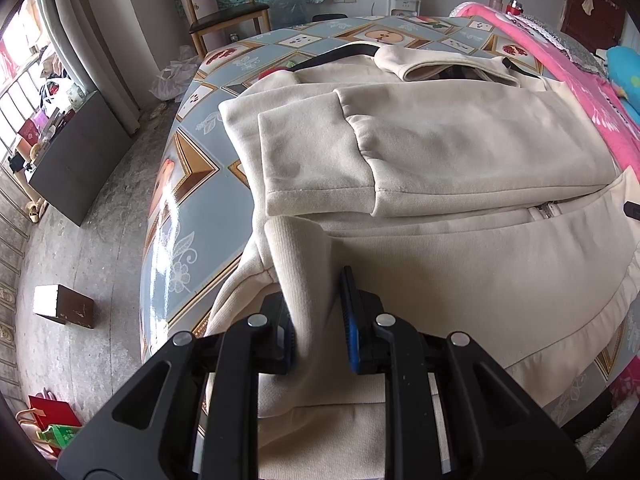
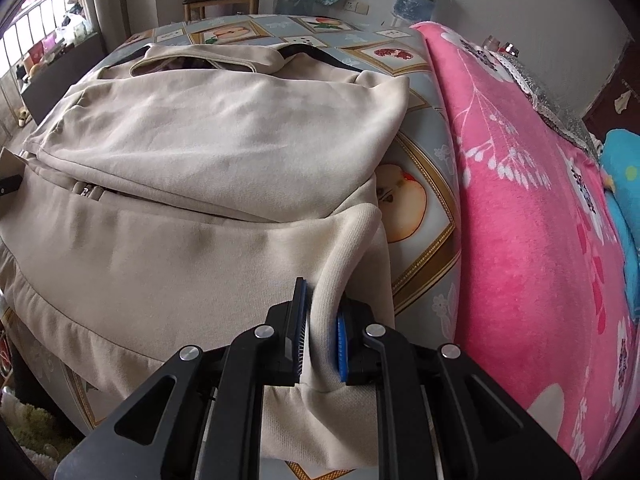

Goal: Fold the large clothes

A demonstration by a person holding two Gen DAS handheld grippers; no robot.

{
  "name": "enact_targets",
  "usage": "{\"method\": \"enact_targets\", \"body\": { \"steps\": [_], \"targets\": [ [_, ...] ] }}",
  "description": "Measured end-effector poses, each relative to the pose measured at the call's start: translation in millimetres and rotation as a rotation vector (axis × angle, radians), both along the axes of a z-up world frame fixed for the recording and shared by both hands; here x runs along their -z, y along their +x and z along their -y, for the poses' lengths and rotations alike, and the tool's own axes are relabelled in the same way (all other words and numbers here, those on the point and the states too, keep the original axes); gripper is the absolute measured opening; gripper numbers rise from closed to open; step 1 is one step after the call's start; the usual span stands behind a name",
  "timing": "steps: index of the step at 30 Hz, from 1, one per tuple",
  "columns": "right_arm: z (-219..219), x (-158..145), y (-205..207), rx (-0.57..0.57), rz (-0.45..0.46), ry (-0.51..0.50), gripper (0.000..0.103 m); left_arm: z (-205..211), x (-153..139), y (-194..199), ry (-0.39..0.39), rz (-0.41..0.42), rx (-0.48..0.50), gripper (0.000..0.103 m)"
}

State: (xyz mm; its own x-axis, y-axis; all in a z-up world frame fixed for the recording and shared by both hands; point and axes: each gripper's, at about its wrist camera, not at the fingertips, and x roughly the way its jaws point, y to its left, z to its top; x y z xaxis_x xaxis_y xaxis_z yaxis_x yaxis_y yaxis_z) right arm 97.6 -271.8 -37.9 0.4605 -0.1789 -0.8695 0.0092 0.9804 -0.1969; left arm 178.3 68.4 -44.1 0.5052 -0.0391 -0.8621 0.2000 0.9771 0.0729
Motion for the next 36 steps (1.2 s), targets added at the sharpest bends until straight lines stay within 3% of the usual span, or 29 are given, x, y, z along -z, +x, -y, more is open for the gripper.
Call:
{"method": "enact_targets", "body": {
  "steps": [10, 14, 17, 24, 29, 33, 36],
  "targets": [
    [0.2, -8.7, -9.6, 0.016, 0.066, 0.004, 0.008, -1.1, -0.8, -3.9, -0.002, 0.03, 0.011, 0.018],
    [-3.1, -15.3, -16.6, 0.013, 0.078, -0.006, 0.007, 3.1, -9.5, -15.9, 0.029, 0.083, 0.047, 0.009],
    [-4.7, -24.3, -25.8, 0.017, 0.1, 0.001, 0.007, 2.3, -22.1, -28.7, 0.02, 0.125, 0.059, 0.007],
    [-1.6, -48.4, -52.8, 0.066, 0.14, 0.071, 0.007, -12.3, -54.3, -66.5, -0.076, 0.183, 0.04, 0.006],
    [9.1, -70.5, -73.7, 0.126, 0.19, 0.159, 0.007, -28.9, -75.6, -95.0, -0.197, 0.207, 0.019, 0.005],
    [14.7, -83.2, -72.3, 0.153, 0.238, 0.22, 0.007, -38.9, -88.0, -95.8, -0.266, 0.228, 0.009, 0.005],
    [16.3, -93.7, -55.6, 0.141, 0.282, 0.209, 0.007, -38.3, -98.3, -80.6, -0.263, 0.268, 0.022, 0.005]
  ]
}}
